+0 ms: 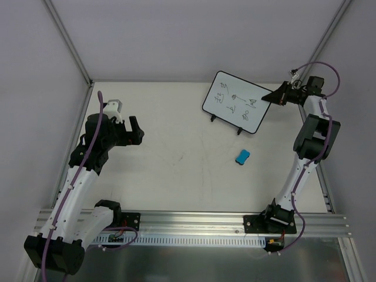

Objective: Erase the whiteboard

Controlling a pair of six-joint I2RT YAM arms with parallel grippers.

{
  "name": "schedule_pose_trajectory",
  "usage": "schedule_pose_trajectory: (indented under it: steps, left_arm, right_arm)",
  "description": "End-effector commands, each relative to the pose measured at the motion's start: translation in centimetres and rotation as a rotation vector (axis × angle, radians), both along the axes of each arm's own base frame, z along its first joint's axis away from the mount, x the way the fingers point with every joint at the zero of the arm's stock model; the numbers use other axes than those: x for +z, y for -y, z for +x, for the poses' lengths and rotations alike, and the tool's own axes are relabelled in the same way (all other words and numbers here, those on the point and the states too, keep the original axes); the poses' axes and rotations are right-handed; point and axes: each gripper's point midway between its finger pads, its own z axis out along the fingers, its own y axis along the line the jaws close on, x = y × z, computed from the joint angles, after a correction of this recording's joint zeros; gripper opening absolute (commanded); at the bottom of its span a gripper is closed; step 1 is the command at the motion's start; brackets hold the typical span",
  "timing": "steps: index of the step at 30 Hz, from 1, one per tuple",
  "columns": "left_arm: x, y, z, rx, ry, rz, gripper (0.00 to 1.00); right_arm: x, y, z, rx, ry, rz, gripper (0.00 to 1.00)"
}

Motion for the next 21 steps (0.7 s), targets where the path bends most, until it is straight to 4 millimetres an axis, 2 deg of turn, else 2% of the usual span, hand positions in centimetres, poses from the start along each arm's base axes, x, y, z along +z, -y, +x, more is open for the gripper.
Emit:
schedule_pose_trajectory:
  steps: [1, 11, 12, 14, 16, 18, 19, 20, 21]
  left_arm:
    - [0.6, 0.6, -0.1, -0.044, 0.039, 0.004, 0.99]
    - [1.2, 0.4, -0.8, -0.040, 0.074, 0.006, 0.99]
    - [1.3, 0.4, -0.8, -0.038, 0.076, 0.002, 0.99]
    - [1.3, 0.3, -0.7, -0.027, 0.074, -0.004, 0.99]
    - [1.6, 0.5, -0.6, -0.025, 0.070, -0.020, 0.99]
    - [2.1, 1.2, -0.3, -0.042, 0.065, -0.037, 0.99]
    - [2.3, 1.6, -0.1, -0.051, 0.063, -0.043, 0.99]
    - [2.1, 2.1, 0.2, -0.061, 0.046, -0.041, 0.99]
    - [2.8, 2.4, 0.7, -0.063, 0.059, -0.032, 0.99]
  right_arm:
    - [7.4, -0.1, -0.4, -0.001, 0.205, -0.080, 0.00]
    - [12.6, -0.1, -0.8, -0.035, 0.318, -0.135, 0.00]
    - [13.6, -0.1, -1.1, -0.046, 0.325, -0.136, 0.00]
    - [14.4, -0.2, -1.3, -0.069, 0.338, -0.148, 0.00]
    - [15.5, -0.6, -2.4, -0.080, 0.338, -0.140, 0.00]
    - [16.6, -0.7, -2.7, -0.108, 0.375, -0.147, 0.00]
    - [18.9, -0.8, -3.1, -0.151, 0.424, -0.149, 0.00]
    - [17.9, -0.9, -3.6, -0.166, 0.411, -0.137, 0.00]
    - [18.3, -1.0, -4.1, -0.184, 0.410, -0.123, 0.00]
